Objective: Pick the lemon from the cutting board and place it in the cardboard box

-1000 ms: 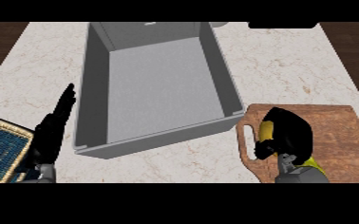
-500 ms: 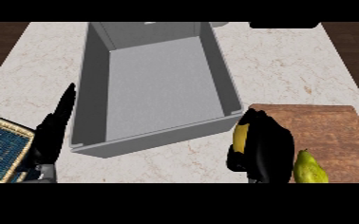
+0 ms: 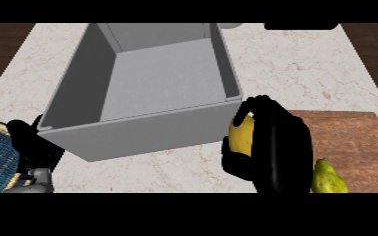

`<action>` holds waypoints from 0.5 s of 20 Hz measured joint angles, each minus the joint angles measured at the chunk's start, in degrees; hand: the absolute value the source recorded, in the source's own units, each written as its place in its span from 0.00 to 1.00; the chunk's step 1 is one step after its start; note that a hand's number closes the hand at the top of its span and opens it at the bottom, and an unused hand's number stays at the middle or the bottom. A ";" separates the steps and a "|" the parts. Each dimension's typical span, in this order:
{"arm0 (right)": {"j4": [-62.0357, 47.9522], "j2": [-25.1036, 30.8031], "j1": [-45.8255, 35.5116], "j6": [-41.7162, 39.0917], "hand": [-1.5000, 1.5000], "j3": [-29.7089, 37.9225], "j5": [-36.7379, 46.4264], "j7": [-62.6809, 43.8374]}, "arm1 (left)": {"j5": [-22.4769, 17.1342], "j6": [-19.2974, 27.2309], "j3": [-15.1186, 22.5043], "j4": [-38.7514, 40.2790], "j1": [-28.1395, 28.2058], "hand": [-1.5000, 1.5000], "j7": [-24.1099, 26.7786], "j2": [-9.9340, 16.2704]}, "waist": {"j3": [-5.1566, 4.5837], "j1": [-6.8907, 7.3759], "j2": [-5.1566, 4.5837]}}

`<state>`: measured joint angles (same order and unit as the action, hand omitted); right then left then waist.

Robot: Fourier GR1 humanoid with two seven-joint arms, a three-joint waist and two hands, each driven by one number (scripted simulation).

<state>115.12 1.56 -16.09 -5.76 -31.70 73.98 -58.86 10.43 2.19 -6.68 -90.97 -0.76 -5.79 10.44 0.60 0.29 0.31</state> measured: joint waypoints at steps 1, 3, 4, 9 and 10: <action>-0.12 0.16 -1.38 0.34 1.00 -0.29 -0.62 -0.32 | -0.13 0.26 -0.47 0.32 -0.48 0.50 0.22 0.03 | 0.10 -0.01 0.05; -0.51 -0.02 -5.09 0.64 1.00 -0.09 -2.80 -0.56 | -0.31 -0.20 -0.67 0.57 -0.49 0.50 0.33 0.38 | 0.09 0.22 0.17; -1.13 -0.12 -7.15 1.02 1.00 -0.10 -3.83 -0.86 | -0.18 -0.27 -0.99 1.04 -1.00 0.50 0.30 0.78 | 0.07 0.26 0.24; -5.72 -0.08 -16.43 2.31 1.00 1.16 -8.06 -2.81 | 0.40 0.23 -3.13 2.97 -2.88 0.50 0.42 2.36 | 0.34 0.61 0.62; -6.83 -0.14 -18.18 2.42 1.00 1.85 -8.93 -3.12 | 0.46 0.06 -3.17 2.70 -2.83 0.50 -0.23 2.54 | 0.34 0.86 0.67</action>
<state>108.29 1.43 -34.26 -3.34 -29.85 65.04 -61.97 10.88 2.25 -9.86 -88.27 -3.59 -6.02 12.98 0.94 1.15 0.98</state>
